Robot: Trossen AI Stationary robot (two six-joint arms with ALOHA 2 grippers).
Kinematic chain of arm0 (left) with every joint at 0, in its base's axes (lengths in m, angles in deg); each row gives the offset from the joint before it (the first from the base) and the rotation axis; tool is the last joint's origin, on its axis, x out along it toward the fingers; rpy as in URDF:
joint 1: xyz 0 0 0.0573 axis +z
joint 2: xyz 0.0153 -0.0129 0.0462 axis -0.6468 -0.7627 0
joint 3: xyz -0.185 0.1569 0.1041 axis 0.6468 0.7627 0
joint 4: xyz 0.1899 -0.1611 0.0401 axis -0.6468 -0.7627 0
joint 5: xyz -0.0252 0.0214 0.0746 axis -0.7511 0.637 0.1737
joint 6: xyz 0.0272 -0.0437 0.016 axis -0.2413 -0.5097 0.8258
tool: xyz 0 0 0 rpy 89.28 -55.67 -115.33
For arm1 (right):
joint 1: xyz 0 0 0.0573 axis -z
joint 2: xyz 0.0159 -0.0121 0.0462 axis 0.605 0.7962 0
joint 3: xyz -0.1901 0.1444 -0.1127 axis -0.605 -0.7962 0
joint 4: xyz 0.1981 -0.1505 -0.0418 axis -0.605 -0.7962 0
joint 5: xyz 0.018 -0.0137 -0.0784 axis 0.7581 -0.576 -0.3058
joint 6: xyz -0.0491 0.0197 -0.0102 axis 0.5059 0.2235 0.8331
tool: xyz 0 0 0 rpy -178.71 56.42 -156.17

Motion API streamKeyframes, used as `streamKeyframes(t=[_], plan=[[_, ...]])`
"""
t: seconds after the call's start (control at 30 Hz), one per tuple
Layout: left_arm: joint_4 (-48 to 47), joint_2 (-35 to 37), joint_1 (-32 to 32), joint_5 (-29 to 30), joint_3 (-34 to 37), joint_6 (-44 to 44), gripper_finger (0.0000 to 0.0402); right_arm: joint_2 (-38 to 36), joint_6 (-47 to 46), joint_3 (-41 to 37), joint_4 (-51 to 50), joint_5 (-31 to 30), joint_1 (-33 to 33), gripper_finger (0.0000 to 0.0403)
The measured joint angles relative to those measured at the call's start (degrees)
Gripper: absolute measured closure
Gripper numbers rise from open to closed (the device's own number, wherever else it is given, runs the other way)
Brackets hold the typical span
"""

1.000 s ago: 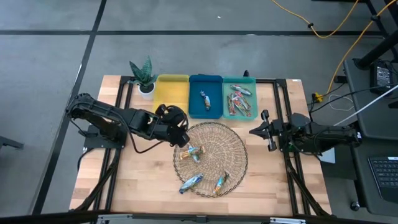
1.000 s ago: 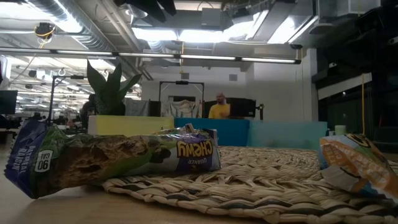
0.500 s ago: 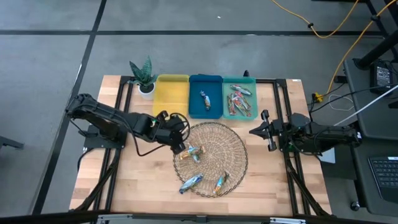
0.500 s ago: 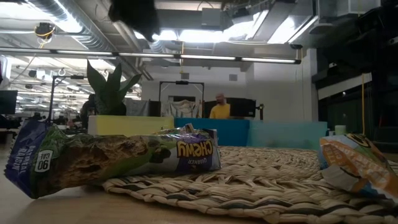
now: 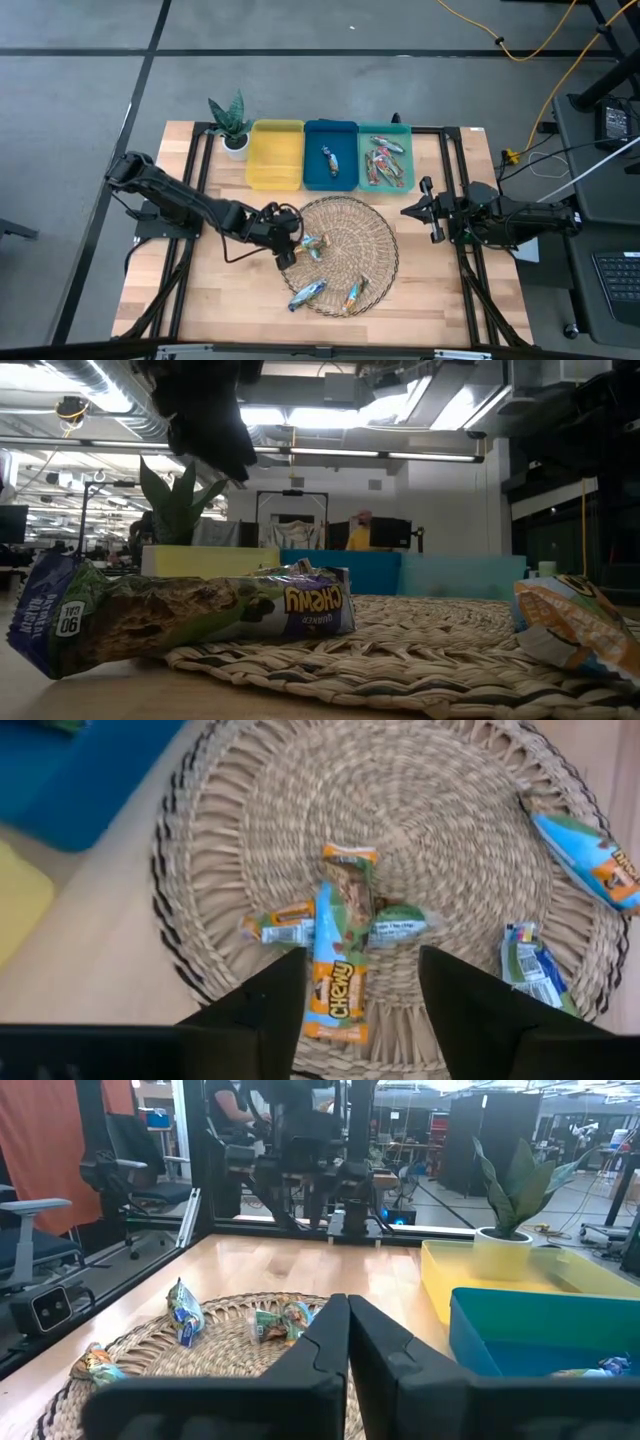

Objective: Pick and place Granola Bars by type
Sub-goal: Put the yellow granola bar into the yellow bin

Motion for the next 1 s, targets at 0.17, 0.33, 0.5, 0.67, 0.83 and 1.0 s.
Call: streamKeyframes(t=[0.17,0.33,0.5,0.67,0.83,1.0], plan=[[2.4,0.0,-0.2,-0.8,2.8,-1.8,0.0166,0.0,0.0,0.0,0.0,0.0,0.0,0.0389],[3.8,-2.5,-0.2,-0.9,3.0,-3.4,0.0123,0.0,0.0,0.0,0.0,0.0,0.0,0.0389],[7.1,-7.8,-0.2,-1.9,3.0,-7.2,0.0115,0.0,0.0,0.0,0.0,0.0,0.0,0.0389],[9.4,-12.0,-0.1,-0.5,3.0,-11.5,0.0117,0.0,0.0,0.0,0.0,0.0,0.0,0.0389],[12.4,-15.8,-0.1,-0.4,2.9,-11.6,0.0118,0.0,-0.1,0.0,0.0,0.0,0.0,0.0389],[12.7,-18.8,0.0,-0.8,2.9,-12.9,0.012,0.0,-0.1,0.0,0.0,0.0,0.0,0.0389]])
